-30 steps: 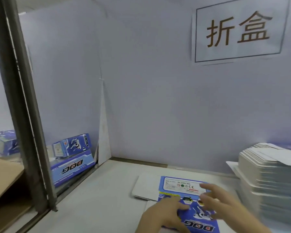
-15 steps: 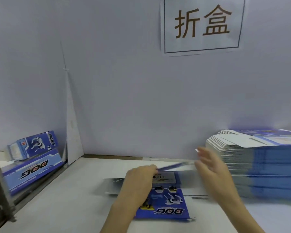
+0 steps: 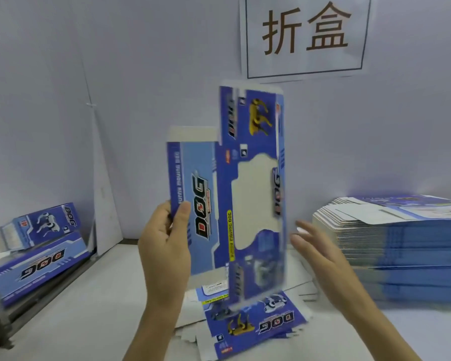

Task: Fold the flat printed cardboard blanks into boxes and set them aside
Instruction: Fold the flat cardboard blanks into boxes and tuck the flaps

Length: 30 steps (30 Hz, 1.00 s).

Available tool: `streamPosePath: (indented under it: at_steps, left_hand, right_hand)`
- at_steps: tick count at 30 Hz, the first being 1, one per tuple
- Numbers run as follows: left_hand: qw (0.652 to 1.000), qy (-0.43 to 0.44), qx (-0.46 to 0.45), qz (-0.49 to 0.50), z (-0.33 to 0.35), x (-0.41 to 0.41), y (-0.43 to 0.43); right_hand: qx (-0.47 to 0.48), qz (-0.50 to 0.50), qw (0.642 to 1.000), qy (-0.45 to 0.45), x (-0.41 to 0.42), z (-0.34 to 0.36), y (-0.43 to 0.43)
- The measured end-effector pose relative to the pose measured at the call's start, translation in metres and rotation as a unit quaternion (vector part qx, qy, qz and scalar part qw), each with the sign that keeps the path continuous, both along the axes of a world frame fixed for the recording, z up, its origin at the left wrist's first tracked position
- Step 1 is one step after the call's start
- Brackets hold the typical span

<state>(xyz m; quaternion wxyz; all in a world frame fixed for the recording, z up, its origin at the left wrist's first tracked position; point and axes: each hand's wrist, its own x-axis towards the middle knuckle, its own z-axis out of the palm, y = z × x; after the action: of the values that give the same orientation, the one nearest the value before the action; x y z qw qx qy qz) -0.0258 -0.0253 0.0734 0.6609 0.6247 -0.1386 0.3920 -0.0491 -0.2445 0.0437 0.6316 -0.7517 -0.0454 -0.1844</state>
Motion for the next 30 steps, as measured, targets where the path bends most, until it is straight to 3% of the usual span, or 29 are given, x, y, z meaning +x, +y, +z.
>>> streamPosePath:
  at_steps: [1,3,6,9,11,14,17,22,26,30]
  left_hand:
    - [0.998,0.026,-0.039,-0.043,0.0,0.0,0.0]
    - [0.995,0.065,-0.028,-0.067,-0.004,0.004,0.0]
    - [0.984,0.119,0.111,-0.078,-0.011,0.01,-0.001]
    - [0.93,0.177,0.307,-0.097,-0.017,0.01,-0.004]
    - [0.915,0.189,0.339,-0.112,-0.02,0.011,-0.008]
    - [0.918,0.191,0.333,-0.098,-0.022,0.012,-0.012]
    - [0.939,0.171,0.249,-0.162,-0.025,0.01,-0.015]
    - [0.938,0.152,0.23,-0.211,-0.023,0.003,-0.021]
    - [0.927,0.166,0.256,-0.219,-0.018,-0.002,-0.02]
    - [0.898,0.195,0.208,-0.335,-0.016,-0.01,-0.023]
  right_hand:
    - [0.028,0.045,0.998,0.017,-0.002,0.001,0.001]
    - [0.08,0.081,0.993,0.027,-0.004,0.002,0.003]
    - [0.14,0.072,0.987,-0.011,-0.005,0.005,0.005]
    - [0.153,0.036,0.986,-0.062,-0.006,0.008,0.004]
    - [0.16,0.021,0.984,-0.074,-0.005,0.008,0.001]
    - [0.158,0.016,0.984,-0.075,-0.004,0.008,0.0]
    - [0.127,-0.01,0.989,-0.079,-0.004,0.008,0.003]
    - [0.046,-0.064,0.994,-0.072,-0.003,0.005,0.001]
    - [0.034,-0.067,0.997,-0.026,-0.001,0.001,-0.002]
    - [0.053,-0.031,0.997,-0.05,-0.003,0.004,0.006]
